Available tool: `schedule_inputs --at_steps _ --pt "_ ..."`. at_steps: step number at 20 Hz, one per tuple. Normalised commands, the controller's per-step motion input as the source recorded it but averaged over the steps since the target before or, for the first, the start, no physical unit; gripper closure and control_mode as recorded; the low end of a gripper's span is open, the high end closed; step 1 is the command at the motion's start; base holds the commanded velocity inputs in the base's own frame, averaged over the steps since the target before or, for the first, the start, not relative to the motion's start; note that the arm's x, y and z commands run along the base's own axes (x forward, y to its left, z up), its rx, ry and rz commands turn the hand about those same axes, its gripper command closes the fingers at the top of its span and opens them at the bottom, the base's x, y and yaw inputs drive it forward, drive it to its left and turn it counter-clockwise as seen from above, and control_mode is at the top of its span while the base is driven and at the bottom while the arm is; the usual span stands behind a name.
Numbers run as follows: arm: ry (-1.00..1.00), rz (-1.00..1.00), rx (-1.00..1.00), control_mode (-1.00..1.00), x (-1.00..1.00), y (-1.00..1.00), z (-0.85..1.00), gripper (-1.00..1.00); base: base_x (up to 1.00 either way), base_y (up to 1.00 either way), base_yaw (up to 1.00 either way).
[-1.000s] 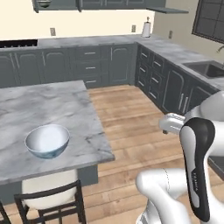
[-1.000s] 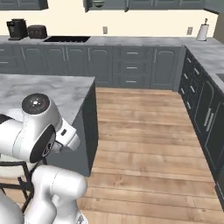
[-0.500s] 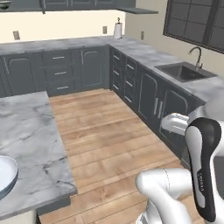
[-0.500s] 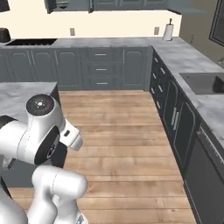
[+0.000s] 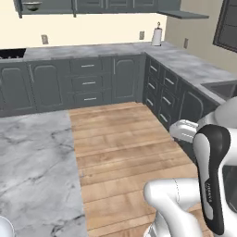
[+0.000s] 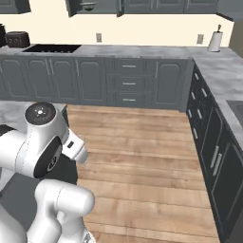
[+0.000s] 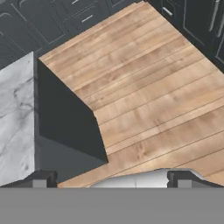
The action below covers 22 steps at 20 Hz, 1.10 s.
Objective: Pick up the bowls from the cabinet and place each bowl in front of a stool on the dining counter.
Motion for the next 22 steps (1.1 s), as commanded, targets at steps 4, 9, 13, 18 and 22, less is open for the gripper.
schedule_inputs --at_steps 4,9,13,18,22 --pt "0.0 0.0 0.0 1.0 0.0 0.0 0.0 -1.0 1.0 -0.44 0.41" --pt "0.0 0.0 0.0 1.0 0.0 0.0 0.0 -1.0 1.0 -0.74 0.2" --pt "0.0 0.0 0.0 1.0 0.0 0.0 0.0 -1.0 1.0 -0.52 0.15" --pt "0.0 0.0 0.0 1.0 0.0 0.0 0.0 -1.0 1.0 0.0 0.15" --pt "0.0 0.0 0.0 1.0 0.0 0.0 0.0 -1.0 1.0 0.0 0.13"
